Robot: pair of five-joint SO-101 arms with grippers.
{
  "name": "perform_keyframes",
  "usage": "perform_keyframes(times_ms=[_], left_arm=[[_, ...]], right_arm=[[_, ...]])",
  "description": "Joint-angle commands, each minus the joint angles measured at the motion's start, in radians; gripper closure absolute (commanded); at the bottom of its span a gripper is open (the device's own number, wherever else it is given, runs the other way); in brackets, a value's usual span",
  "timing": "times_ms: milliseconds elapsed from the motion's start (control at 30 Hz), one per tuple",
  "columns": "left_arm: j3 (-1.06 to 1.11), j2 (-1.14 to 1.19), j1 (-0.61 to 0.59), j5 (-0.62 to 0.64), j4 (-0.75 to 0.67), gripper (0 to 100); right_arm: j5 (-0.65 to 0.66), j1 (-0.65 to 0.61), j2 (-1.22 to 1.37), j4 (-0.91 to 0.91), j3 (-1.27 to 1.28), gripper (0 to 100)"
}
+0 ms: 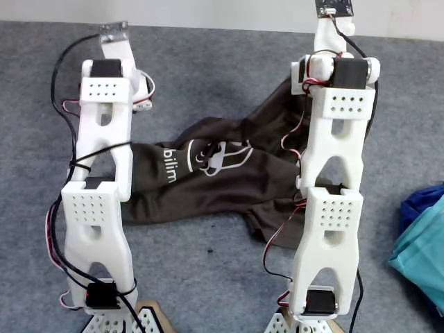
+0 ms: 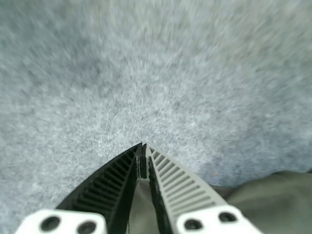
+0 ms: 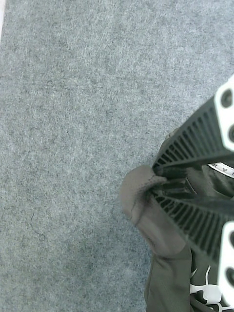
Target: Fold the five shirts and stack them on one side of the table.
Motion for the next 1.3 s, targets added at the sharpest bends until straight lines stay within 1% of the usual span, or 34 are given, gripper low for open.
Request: perform_keyframes(times_ms=[0,133,333,433,500,600,667,700,833,933,1000,1100,1167,1267], left_arm=[[-0.076,-0.005,0.022,-0.006,0.063,99],[-0.076,-0.004,0.041,-0.008,0.115,99],[-0.084,-0.015,0.094,-0.003,0.193,99],[-0.082,-0.024,0.101,-0.003,0.212,98],[-0.077,-0.031,0.096,0.000,0.226,93],[-0.077,-0.039,0.090,0.091,0.276,83],[-0.074,-0.038,0.087,0.129,0.279,78],[-0.067,-0.038,0.087,0.129,0.279,77],[0.001,-0.085,0.088,0.127,0.281,77],[0.088,-0.193,0.091,0.112,0.281,77],[0.162,-0.283,0.091,0.087,0.281,77],[0.277,-0.386,0.082,0.083,0.276,77],[0.337,-0.409,0.065,0.083,0.272,77],[0.412,-0.394,0.059,0.083,0.207,77]], right_arm=[[0.009,0.016,-0.012,0.007,-0.002,99.2],[0.005,0.019,-0.010,0.007,-0.002,99.2],[0.003,0.068,-0.015,0.013,-0.005,99.2],[-0.005,0.090,-0.036,0.015,-0.001,99.2],[-0.040,0.104,-0.056,0.015,-0.001,99.2],[-0.051,0.099,-0.094,0.015,0.028,99.2],[-0.052,0.093,-0.140,0.015,0.128,99.2],[-0.052,0.088,-0.176,0.015,0.197,99.2],[-0.052,0.085,-0.343,0.007,0.476,99.2],[-0.048,0.087,-0.407,-0.036,0.596,99.2],[-0.046,0.090,-0.414,-0.064,0.631,99.2],[-0.051,0.099,-0.414,-0.073,0.657,99.2],[-0.052,0.099,-0.414,-0.071,0.657,99.2],[-0.052,0.104,-0.414,-0.070,0.657,99.2]])
